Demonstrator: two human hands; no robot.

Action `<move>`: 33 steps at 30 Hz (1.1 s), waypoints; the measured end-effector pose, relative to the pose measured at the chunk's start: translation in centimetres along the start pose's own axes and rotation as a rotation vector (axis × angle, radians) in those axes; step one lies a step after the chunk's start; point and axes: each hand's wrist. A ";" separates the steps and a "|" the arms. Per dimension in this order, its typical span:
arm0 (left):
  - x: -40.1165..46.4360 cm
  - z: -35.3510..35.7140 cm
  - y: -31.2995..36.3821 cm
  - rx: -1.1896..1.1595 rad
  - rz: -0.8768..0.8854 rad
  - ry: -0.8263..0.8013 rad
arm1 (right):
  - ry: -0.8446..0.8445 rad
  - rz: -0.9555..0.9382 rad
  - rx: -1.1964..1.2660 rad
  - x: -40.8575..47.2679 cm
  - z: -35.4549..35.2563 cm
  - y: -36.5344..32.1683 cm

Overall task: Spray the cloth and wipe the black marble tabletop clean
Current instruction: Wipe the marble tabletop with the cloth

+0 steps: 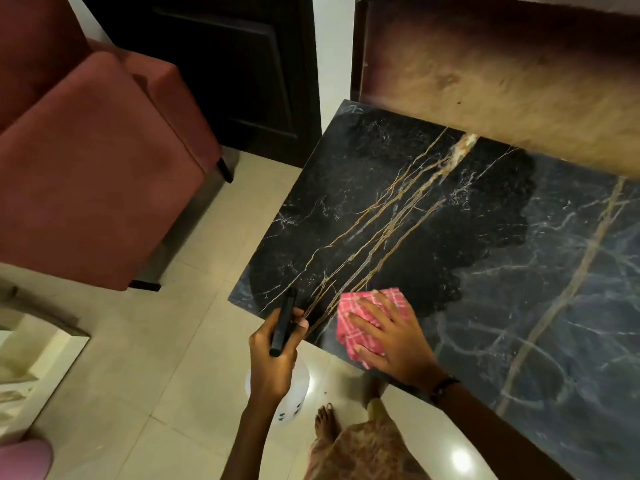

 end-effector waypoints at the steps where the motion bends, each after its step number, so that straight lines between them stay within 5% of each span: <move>1: -0.2 -0.3 -0.1 -0.010 0.001 0.003 | -0.016 -0.001 -0.024 -1.6 -0.1 0.9; 8: -1.7 -2.5 -1.6 -0.017 0.016 0.016 | 0.065 0.301 -0.020 4.0 -1.3 0.1; 12: -2.3 -3.8 -2.6 0.009 0.035 0.022 | 0.057 0.154 -0.038 8.2 1.6 -5.7; 17: -2.7 -5.2 -3.5 0.011 0.028 0.014 | -0.068 -0.039 -0.059 2.1 3.4 -7.8; 21: -3.1 -6.3 -3.6 -0.014 0.034 0.015 | -0.011 0.082 -0.047 -2.4 1.8 -3.5; 26: -3.8 -6.9 -3.8 -0.035 0.030 0.013 | 0.046 0.295 0.054 4.2 1.6 -5.7; 29: -4.3 -6.8 -3.7 -0.001 0.051 -0.001 | 0.064 0.193 0.039 6.6 2.7 -8.2; 33: -5.2 -6.6 -3.2 -0.014 0.038 -0.011 | 0.012 0.092 -0.021 -0.7 3.7 -6.5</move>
Point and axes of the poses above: each hand's wrist, its own x-axis towards the middle knuckle, its own z-axis out of the palm, y = z × x, and after that the axes turned 14 degrees about x, right-handed
